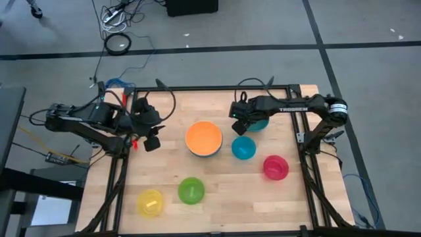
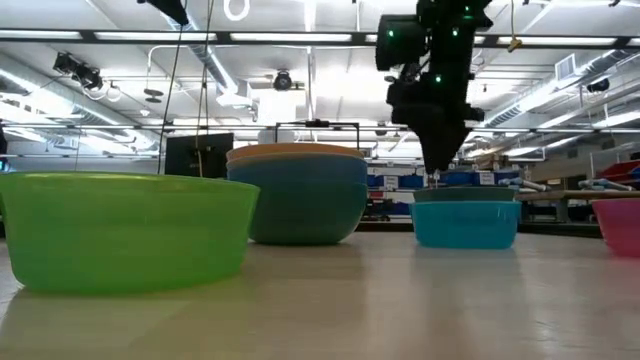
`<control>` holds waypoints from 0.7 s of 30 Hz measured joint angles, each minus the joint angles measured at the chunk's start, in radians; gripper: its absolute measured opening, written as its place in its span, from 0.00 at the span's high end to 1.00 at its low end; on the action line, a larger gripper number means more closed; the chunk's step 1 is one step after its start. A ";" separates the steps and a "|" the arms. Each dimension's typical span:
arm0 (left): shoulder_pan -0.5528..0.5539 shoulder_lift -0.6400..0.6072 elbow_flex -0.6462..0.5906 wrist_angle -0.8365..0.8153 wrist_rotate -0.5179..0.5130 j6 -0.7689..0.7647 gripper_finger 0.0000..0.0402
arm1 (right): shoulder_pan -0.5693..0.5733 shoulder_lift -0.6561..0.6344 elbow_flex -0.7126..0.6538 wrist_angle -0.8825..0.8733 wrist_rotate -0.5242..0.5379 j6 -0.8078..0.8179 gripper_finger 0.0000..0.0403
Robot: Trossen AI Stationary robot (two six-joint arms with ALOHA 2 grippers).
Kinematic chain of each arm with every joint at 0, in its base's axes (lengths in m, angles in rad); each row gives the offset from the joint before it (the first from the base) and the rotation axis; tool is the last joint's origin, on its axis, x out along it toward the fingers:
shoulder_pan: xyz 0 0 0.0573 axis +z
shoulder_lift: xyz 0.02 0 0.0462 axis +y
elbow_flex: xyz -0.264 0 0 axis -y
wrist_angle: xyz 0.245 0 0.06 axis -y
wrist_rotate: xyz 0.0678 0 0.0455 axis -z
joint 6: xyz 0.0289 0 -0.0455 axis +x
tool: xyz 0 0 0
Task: Nest bowls inside each other
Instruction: Stack the dark green bowl on top of the orange bowl
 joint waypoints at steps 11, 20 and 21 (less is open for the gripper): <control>0.000 0.000 -0.173 -0.001 0.001 -0.078 0.68 | 0.001 0.001 -0.140 0.151 -0.071 0.023 0.62; 0.000 0.000 -0.190 0.032 0.002 -0.072 0.68 | 0.001 0.002 -0.105 0.155 0.006 0.009 0.62; 0.000 0.000 -0.190 0.034 0.002 -0.072 0.68 | 0.001 0.002 -0.095 0.162 0.021 0.006 0.62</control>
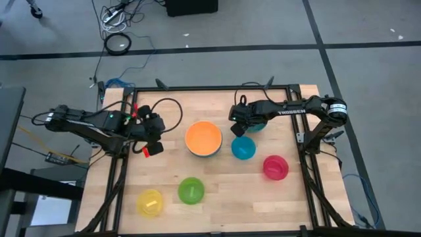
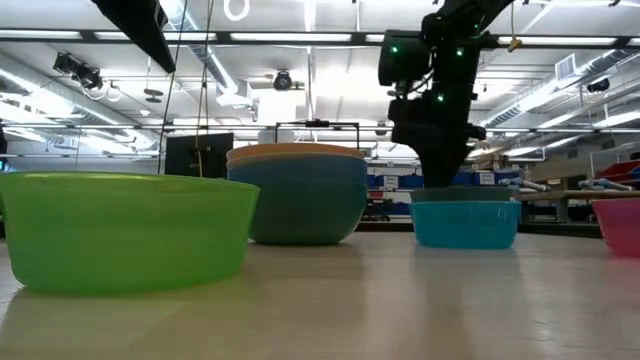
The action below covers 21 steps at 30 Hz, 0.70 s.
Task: Nest bowls inside each other
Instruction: Stack the dark green bowl on top of the orange bowl
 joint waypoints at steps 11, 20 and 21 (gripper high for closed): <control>0.000 0.000 0.000 0.019 0.000 0.000 0.68 | 0.041 -0.002 0.033 0.036 -0.065 0.026 0.63; 0.000 0.000 0.000 0.021 0.000 0.000 0.68 | 0.046 -0.002 -0.070 0.088 -0.022 0.067 0.63; 0.000 0.000 0.000 0.021 0.000 0.000 0.68 | 0.040 -0.002 -0.088 0.106 -0.023 0.064 0.63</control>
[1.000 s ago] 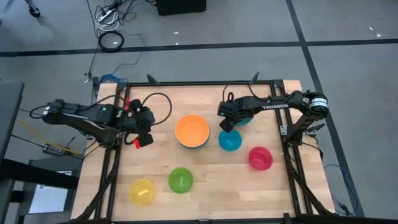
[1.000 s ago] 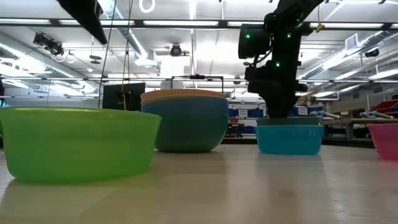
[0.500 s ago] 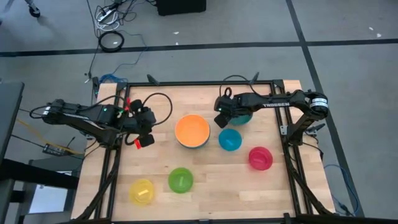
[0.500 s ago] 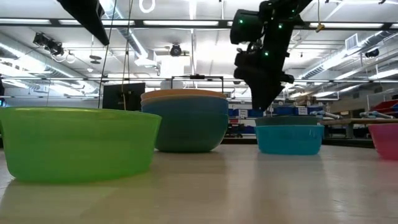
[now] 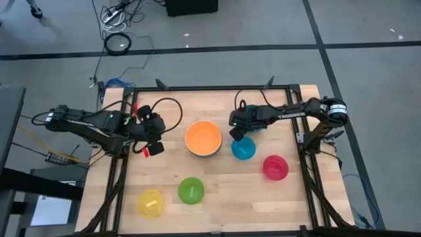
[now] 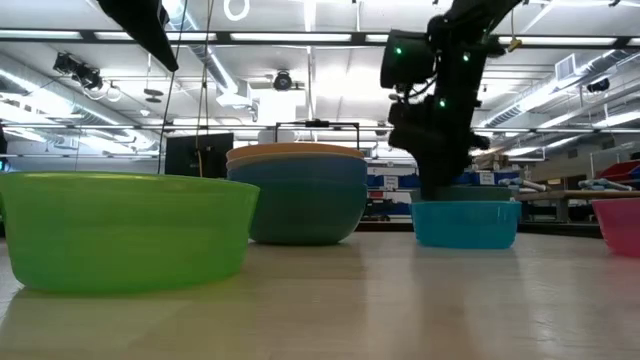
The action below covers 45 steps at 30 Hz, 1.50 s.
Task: Nest bowls inside each other
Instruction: Stack the dark green bowl on top of the orange bowl, then stack the yellow bowl on top of the dark green bowl
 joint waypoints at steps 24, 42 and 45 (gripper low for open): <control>0.000 0.000 0.001 0.007 0.037 -0.004 0.68 | 0.250 0.071 0.386 0.222 -0.116 -0.370 1.00; -0.057 0.015 0.001 -0.211 0.611 -0.176 0.68 | 0.317 0.109 0.391 0.286 -0.140 -0.322 0.65; -0.105 0.015 -0.034 -0.184 0.650 -0.191 0.68 | 0.319 0.095 0.391 0.238 -0.108 -0.318 0.60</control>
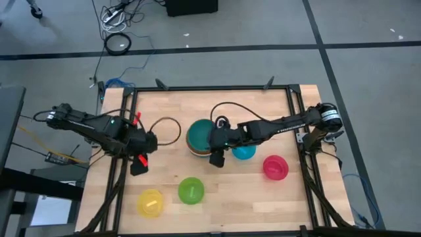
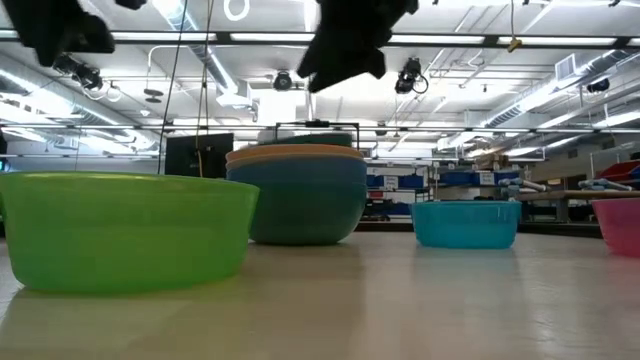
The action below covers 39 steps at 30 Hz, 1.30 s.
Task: Nest bowls inside each other
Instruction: Stack the yellow bowl on top of the dark green bowl
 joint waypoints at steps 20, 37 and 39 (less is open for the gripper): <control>-0.318 0.005 -0.347 0.471 0.030 -0.253 0.68 | 0.236 -0.349 0.000 -0.446 0.426 0.297 0.59; -0.424 0.063 -0.465 0.697 0.013 -0.360 0.68 | 0.303 -0.307 0.000 -0.567 0.417 0.476 0.59; -0.431 0.092 -0.468 0.697 0.012 -0.360 0.68 | 0.303 -0.307 0.000 -0.567 0.417 0.479 0.59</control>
